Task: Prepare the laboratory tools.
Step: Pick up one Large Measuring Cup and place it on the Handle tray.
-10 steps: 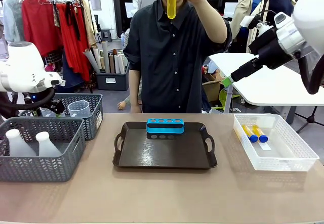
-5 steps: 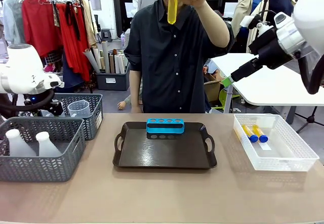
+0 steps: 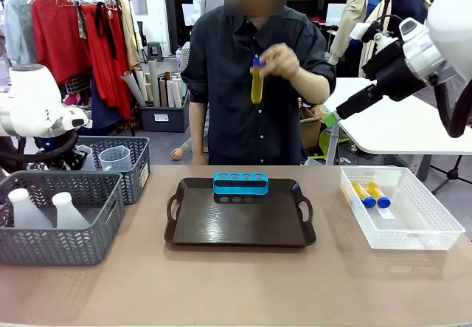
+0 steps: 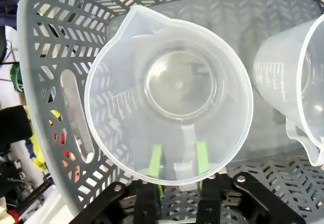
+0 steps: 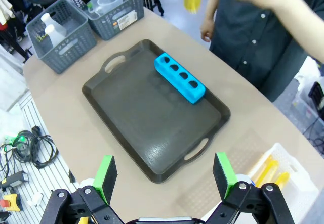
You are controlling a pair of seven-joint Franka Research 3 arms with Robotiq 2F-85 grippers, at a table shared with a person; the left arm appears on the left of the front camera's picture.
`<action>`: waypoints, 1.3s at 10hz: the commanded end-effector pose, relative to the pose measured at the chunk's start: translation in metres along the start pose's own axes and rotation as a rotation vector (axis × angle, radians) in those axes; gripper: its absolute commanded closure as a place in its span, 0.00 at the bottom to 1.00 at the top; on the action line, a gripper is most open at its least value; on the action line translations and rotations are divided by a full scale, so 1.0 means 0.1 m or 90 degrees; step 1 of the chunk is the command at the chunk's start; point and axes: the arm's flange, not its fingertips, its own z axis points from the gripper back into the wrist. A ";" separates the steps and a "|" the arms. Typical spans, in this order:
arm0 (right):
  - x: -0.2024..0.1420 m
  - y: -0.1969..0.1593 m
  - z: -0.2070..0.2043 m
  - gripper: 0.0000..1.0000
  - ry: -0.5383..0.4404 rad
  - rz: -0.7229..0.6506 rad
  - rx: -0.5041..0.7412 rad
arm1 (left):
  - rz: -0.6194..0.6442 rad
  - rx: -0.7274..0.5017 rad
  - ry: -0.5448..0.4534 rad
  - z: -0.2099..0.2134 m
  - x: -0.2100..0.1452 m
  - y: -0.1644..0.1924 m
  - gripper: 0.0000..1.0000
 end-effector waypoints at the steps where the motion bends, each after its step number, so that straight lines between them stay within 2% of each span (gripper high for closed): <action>1: 0.00 0.00 0.00 0.00 -0.004 -0.002 0.006 | 0.021 -0.006 0.008 0.06 -0.02 0.02 1.00; 5: 0.00 0.00 0.00 0.00 -0.004 -0.002 0.006 | 0.013 -0.017 0.022 0.12 -0.06 0.06 1.00; 7: 0.00 0.00 0.00 0.00 -0.004 -0.002 0.006 | 0.007 -0.023 0.010 0.33 -0.11 0.07 1.00; 10: 0.00 0.00 0.00 0.00 -0.004 -0.002 0.006 | -0.042 0.004 -0.040 1.11 -0.21 0.04 1.00; 11: 0.00 0.00 0.00 0.00 -0.004 -0.002 0.006 | -0.062 0.034 -0.069 1.39 -0.28 0.02 1.00; 13: 0.00 0.00 0.00 0.00 -0.004 -0.002 0.006 | -0.109 0.037 -0.105 1.88 -0.39 -0.09 1.00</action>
